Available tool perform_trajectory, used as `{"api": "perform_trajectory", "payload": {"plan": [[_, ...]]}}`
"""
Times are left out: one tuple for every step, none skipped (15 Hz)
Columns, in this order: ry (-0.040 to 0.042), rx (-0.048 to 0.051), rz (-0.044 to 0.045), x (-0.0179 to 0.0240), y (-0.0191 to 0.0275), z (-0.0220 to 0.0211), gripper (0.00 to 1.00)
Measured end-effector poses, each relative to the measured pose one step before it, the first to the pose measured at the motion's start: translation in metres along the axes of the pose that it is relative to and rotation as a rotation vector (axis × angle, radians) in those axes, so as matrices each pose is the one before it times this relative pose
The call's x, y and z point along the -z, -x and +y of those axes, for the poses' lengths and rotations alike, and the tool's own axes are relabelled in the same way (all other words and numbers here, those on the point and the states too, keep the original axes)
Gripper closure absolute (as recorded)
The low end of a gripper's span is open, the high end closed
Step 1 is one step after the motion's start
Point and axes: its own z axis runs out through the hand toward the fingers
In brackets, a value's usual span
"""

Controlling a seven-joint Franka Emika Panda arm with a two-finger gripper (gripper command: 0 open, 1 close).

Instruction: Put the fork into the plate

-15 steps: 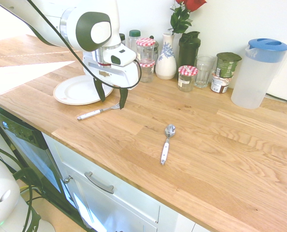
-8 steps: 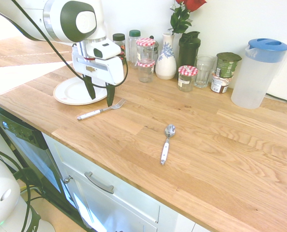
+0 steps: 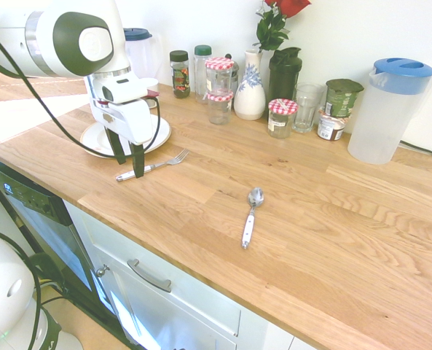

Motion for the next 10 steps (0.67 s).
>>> {"api": "perform_trajectory", "payload": {"plan": [[-0.01091,-0.02124,-0.00172,-0.00276,0.00055,0.00304,0.00],[-0.01205,-0.01806,-0.00118,-0.00231,-0.00037,0.00091,0.00],[-0.01311,-0.01719,0.00152,0.00046,-0.00097,-0.00178,0.00],[-0.01126,-0.01057,0.00045,-0.00067,-0.00080,-0.00195,0.00],[-0.01042,-0.01263,-0.00241,-0.00228,-0.00034,-0.00259,0.00],[-0.00521,-0.00996,-0.00348,-0.00387,-0.00003,-0.00249,0.00],[0.00113,-0.00297,-0.00416,-0.00527,0.00031,-0.00209,0.00],[0.00512,-0.00339,-0.00442,-0.00598,0.00041,-0.00169,0.00],[0.00119,-0.00576,-0.00323,-0.00438,0.00020,-0.00155,0.00],[-0.00132,-0.00572,-0.00245,-0.00313,0.00008,-0.00137,0.00]]}}
